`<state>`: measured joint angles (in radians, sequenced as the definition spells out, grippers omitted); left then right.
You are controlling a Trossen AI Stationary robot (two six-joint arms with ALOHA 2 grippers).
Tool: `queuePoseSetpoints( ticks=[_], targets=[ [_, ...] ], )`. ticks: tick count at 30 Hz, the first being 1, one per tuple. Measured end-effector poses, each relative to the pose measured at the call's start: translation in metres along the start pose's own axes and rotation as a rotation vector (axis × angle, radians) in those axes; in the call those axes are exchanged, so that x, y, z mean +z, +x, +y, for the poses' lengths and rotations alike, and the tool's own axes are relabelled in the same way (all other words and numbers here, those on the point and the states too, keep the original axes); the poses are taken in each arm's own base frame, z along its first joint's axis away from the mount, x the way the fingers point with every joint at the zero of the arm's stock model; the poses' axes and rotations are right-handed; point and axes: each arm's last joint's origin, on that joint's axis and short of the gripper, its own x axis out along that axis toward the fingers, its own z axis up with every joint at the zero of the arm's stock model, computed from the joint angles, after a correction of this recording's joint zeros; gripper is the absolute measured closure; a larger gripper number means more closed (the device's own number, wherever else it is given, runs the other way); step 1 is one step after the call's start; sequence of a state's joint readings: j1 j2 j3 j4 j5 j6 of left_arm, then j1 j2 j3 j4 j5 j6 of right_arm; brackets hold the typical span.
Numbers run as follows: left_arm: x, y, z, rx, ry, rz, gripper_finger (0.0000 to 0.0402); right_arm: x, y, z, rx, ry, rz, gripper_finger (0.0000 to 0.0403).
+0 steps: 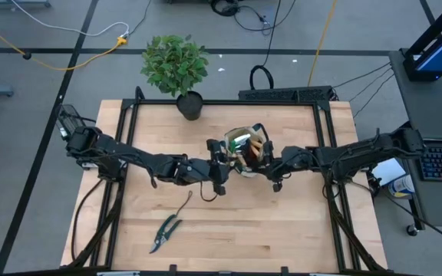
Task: Pick & Place Garden tools in Gardening bag
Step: Put the brown hand rake into the light brown gardening bag
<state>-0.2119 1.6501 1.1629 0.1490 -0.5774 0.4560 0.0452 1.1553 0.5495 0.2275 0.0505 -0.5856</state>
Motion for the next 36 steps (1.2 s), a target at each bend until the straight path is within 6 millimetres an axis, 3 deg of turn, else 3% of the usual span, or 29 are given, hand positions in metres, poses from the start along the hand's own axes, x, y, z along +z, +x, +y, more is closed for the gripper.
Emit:
queuePoseSetpoints(
  ticks=[2,11,20,31,36],
  targets=[
    [-0.003,0.001,0.000,-0.004,-0.024,0.020,0.0326,0.000,0.000,0.000,0.000,-0.002,0.001,0.0393],
    [-0.021,0.014,0.019,0.019,-0.158,0.118,0.0326,0.008,0.000,0.006,0.060,0.071,-0.078,0.0399],
    [-0.042,0.025,0.036,-0.086,-0.230,0.203,0.0326,0.018,-0.002,0.010,0.064,0.047,-0.166,0.0399],
    [-0.026,0.030,0.033,-0.177,-0.180,-0.010,0.0326,0.018,-0.002,0.009,0.064,0.044,-0.169,0.0401],
    [-0.031,0.042,0.023,-0.201,-0.182,-0.027,0.0326,0.017,-0.001,0.009,0.059,0.033,-0.162,0.0401]
  ],
)
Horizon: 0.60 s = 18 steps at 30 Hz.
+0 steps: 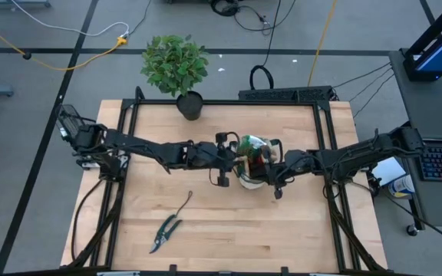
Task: Pick & Place Garden tools in Gardening bag
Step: Put the brown hand rake into the light brown gardening bag
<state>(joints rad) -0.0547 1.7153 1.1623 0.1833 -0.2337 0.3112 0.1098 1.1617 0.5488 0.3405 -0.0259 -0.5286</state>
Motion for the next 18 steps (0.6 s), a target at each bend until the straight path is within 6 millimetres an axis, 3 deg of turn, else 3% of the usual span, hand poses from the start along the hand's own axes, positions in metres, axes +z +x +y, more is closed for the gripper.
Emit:
queuePoseSetpoints(
  ticks=[7,18],
  targets=[
    [-0.009,0.011,-0.015,0.130,0.130,0.076,0.0326,-0.006,0.005,-0.002,-0.007,0.020,0.028,0.0401],
    [0.029,0.000,-0.016,0.084,0.128,0.123,0.0326,-0.006,0.008,-0.004,-0.021,-0.009,0.007,0.0401]
  ],
)
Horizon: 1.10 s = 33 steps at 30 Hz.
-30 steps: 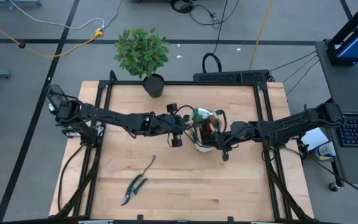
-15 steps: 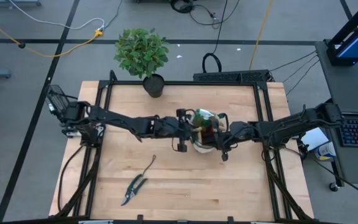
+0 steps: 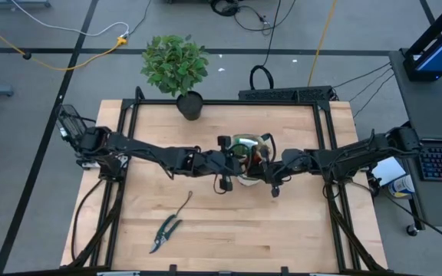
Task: Pick & Place Garden tools in Gardening bag
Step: Put the brown hand rake into the light brown gardening bag
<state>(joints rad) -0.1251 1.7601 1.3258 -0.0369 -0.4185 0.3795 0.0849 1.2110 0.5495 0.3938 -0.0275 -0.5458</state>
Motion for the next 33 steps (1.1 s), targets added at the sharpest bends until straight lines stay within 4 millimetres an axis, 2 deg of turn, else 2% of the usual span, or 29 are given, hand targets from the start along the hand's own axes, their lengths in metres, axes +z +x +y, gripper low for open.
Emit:
queuePoseSetpoints(
  ticks=[6,12,15,21,26,29,33],
  targets=[
    [-0.004,0.012,0.000,-0.005,-0.058,-0.022,0.0326,-0.001,0.000,0.001,0.006,0.008,0.008,0.0401],
    [-0.021,0.039,-0.010,-0.027,-0.035,0.003,0.0326,-0.001,0.000,0.001,0.010,0.009,0.014,0.0401],
    [-0.020,0.040,-0.011,-0.032,-0.045,-0.020,0.0326,-0.001,0.000,0.001,0.013,0.009,0.012,0.0401],
    [-0.019,0.039,-0.016,-0.202,-0.058,-0.062,0.0325,-0.001,0.000,0.001,0.015,-0.011,0.006,0.0401],
    [-0.020,0.039,-0.017,-0.181,-0.043,-0.042,0.0323,-0.001,0.000,0.001,0.012,-0.017,0.011,0.0401],
    [-0.023,0.039,-0.017,-0.189,-0.037,-0.014,0.0309,-0.002,0.000,0.002,0.015,-0.016,0.019,0.0401],
    [-0.026,0.039,-0.018,-0.200,-0.027,0.012,0.0269,-0.002,0.000,0.002,0.018,0.000,0.026,0.0401]
  ],
)
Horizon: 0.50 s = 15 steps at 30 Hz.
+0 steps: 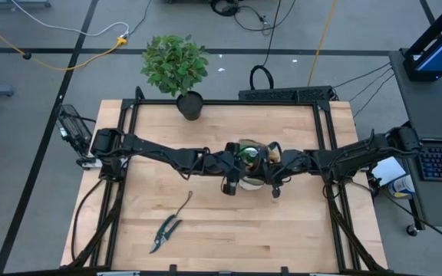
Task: Pick & Place Garden tools in Gardening bag
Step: Put the brown hand rake into the light brown gardening bag
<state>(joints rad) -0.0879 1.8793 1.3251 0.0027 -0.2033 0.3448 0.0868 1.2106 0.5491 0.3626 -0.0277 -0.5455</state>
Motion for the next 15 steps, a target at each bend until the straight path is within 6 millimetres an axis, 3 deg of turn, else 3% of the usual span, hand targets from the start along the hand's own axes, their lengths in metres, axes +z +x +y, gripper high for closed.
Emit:
queuePoseSetpoints(
  ticks=[7,11,15],
  targets=[
    [0.011,-0.008,-0.004,0.012,0.060,-0.023,0.0197,0.000,0.000,0.001,0.013,0.009,-0.007,0.0401],
    [0.034,-0.029,-0.003,0.014,0.066,-0.061,0.0179,0.000,0.000,0.000,-0.002,0.013,0.000,0.0401],
    [0.038,-0.049,-0.002,0.009,0.076,-0.011,0.0177,0.000,0.000,0.000,-0.001,0.014,0.002,0.0401]
  ],
)
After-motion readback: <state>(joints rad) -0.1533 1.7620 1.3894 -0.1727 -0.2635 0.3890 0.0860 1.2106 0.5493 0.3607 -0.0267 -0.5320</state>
